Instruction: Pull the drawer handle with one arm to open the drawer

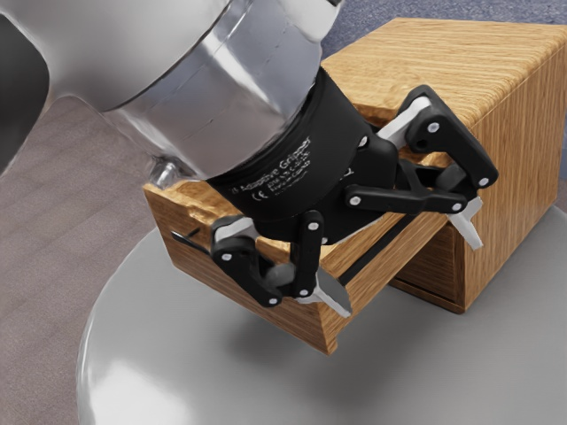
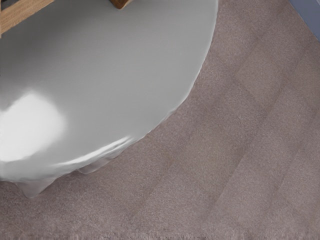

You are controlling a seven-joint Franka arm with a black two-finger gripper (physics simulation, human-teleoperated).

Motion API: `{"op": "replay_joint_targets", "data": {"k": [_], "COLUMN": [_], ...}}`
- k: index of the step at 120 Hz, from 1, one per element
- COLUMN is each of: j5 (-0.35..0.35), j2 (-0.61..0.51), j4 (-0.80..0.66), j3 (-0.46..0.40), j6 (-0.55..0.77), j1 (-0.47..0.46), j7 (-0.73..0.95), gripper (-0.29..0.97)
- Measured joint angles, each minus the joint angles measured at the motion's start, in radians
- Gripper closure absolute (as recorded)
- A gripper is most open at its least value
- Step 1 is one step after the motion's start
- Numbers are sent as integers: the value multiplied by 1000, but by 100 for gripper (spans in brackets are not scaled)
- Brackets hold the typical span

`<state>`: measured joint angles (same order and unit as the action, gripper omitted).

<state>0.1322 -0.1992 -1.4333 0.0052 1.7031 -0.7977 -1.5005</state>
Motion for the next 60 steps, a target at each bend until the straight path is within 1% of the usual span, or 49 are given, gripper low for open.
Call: {"op": "replay_joint_targets", "data": {"k": [9,16,29,45,60], "j5": [1,-5,-63,-97,-141], "j2": [21,23,24,30,56], "j4": [-6,-36,-107,-131,-140], "j3": [8,9,17,17,22], "j6": [-22,-34,-49,-92,-122], "j1": [-51,-67,-49,-71,-26], "j7": [-1,-1,-3,-5,-6], "gripper": [1,1,0,0,0]}}
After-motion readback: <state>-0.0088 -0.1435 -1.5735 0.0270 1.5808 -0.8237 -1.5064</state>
